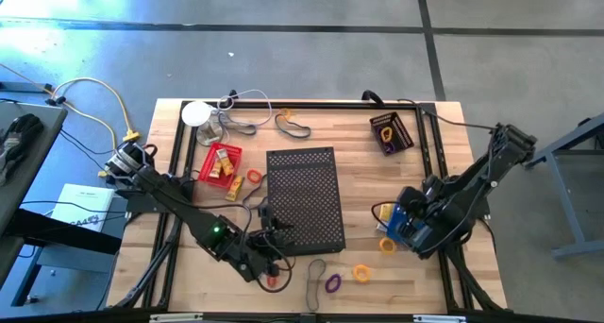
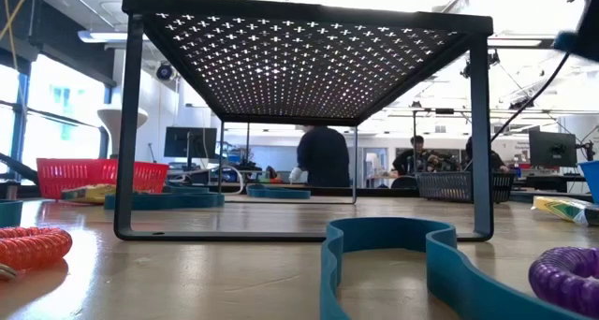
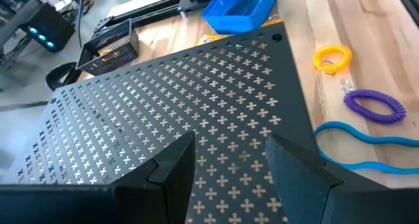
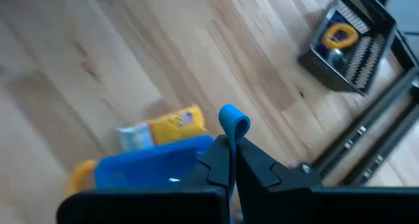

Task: Pick & Place Office Desk Supplies
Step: Put the blue rubber band into the blue bin

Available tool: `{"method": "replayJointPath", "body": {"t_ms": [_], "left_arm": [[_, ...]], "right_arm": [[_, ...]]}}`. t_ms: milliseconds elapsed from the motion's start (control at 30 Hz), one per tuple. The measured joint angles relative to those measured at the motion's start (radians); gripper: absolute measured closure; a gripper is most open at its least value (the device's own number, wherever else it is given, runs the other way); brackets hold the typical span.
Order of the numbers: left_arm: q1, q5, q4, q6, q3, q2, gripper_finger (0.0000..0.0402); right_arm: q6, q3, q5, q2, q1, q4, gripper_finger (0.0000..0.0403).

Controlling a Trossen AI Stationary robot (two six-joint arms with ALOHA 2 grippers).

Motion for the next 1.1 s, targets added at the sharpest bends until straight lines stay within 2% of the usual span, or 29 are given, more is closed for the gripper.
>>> {"method": "replayJointPath", "body": {"t_ms": [233,567,833,1100], "left_arm": [[0.009,0.022,-0.001,-0.001,0.000,0.000,0.0223],[0.009,0.032,-0.001,-0.002,0.000,0.000,0.0223],[0.007,0.032,-0.001,-0.003,0.000,0.000,0.0223],[-0.013,0.032,-0.006,-0.007,0.000,0.000,0.0223]], "right_arm": [[0.054,-0.122,-0.117,0.007,0.000,0.060,0.0400],[0.087,-0.126,-0.348,0.007,0.066,0.153,0.0400],[0.147,-0.126,-0.316,0.032,0.102,0.186,0.0400],[0.124,-0.219,-0.325,0.106,0.062,0.271,0.0400]]}}
